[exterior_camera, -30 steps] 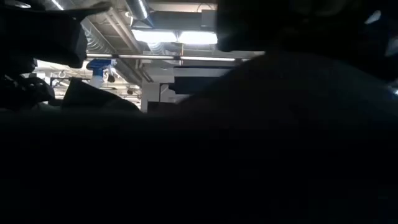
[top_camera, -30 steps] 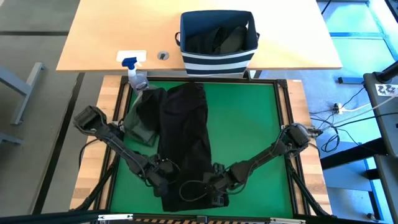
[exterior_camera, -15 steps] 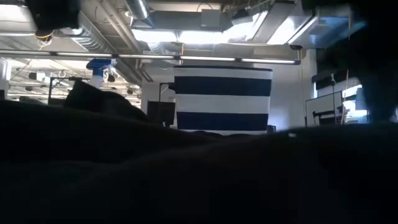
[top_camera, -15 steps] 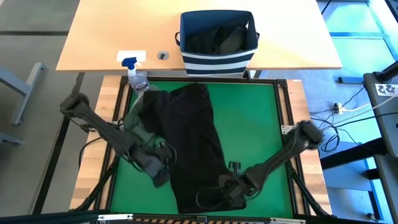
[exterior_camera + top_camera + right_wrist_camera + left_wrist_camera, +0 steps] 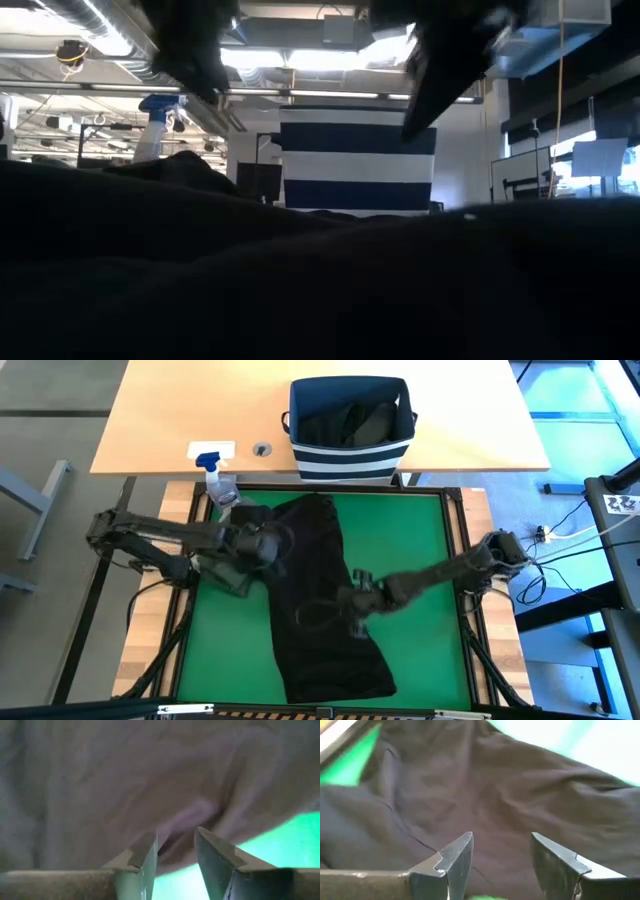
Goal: Fold Laundry from Bin
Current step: Fold the black shirt
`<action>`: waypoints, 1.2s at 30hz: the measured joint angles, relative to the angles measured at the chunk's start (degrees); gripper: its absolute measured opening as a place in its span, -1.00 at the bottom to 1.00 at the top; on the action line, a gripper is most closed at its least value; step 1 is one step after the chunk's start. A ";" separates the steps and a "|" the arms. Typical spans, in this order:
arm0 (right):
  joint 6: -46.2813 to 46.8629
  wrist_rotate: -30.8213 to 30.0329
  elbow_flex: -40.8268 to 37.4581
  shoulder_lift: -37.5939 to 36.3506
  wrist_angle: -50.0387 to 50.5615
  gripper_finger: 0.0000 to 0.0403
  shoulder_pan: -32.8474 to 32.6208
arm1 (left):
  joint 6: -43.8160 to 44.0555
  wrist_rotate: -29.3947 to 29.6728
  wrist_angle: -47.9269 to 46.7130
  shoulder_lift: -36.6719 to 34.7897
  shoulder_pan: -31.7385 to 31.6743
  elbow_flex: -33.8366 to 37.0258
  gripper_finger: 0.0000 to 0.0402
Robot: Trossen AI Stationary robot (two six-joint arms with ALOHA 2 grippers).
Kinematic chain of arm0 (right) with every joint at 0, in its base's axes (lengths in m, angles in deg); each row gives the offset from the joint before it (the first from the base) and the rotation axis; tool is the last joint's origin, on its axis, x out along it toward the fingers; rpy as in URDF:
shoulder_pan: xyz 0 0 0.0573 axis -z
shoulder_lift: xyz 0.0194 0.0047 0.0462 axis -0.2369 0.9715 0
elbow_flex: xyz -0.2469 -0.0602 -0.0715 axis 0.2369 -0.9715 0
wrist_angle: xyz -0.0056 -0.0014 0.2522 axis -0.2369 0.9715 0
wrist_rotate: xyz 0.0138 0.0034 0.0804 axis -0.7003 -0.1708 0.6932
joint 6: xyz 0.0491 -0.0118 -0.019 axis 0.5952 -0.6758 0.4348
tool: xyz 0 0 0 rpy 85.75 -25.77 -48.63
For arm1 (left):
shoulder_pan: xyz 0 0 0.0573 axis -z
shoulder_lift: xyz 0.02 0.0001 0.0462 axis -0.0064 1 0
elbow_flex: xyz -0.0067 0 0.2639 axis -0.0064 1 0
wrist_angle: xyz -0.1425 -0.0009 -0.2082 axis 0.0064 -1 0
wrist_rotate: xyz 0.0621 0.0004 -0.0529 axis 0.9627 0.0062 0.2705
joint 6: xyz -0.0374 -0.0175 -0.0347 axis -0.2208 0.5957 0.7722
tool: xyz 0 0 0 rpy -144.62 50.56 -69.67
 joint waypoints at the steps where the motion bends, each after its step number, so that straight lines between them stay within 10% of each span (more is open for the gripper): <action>1: -0.72 1.90 -1.60 -0.04 -2.30 -0.35 2.20 | -3.19 -1.07 0.65 1.07 -2.46 0.00 -0.05; 12: -2.15 21.14 -19.70 0.05 -28.44 -0.35 21.10 | -28.95 -11.69 14.65 19.74 -20.91 0.00 -0.05; 19: -3.35 18.26 -26.34 -0.43 -31.34 -0.35 22.10 | -29.08 -12.93 25.63 30.94 -25.35 0.00 -0.05; 36: -0.91 8.76 -27.71 -9.53 9.49 -0.35 19.44 | -26.16 -21.04 39.60 36.17 -24.38 -6.51 -0.05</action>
